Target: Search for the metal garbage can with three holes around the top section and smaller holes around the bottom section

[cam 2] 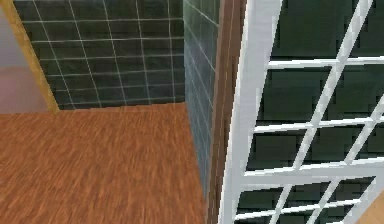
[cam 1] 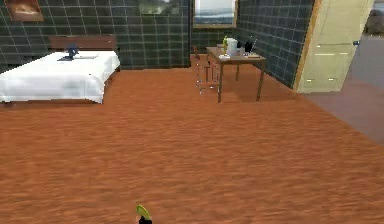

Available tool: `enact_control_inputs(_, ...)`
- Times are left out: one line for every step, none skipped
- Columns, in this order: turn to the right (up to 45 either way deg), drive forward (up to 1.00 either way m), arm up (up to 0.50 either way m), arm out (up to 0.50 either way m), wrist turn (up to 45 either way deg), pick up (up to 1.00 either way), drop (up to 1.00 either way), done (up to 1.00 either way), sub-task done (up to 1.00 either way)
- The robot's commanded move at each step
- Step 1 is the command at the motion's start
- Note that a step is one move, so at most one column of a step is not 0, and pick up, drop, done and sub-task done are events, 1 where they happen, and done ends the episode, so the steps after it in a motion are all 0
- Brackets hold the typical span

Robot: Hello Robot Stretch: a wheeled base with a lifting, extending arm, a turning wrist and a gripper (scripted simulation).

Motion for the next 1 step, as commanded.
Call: enact_control_inputs(6.0,0.00,0.00,0.00,0.0,0.00,0.00,0.00,0.00)
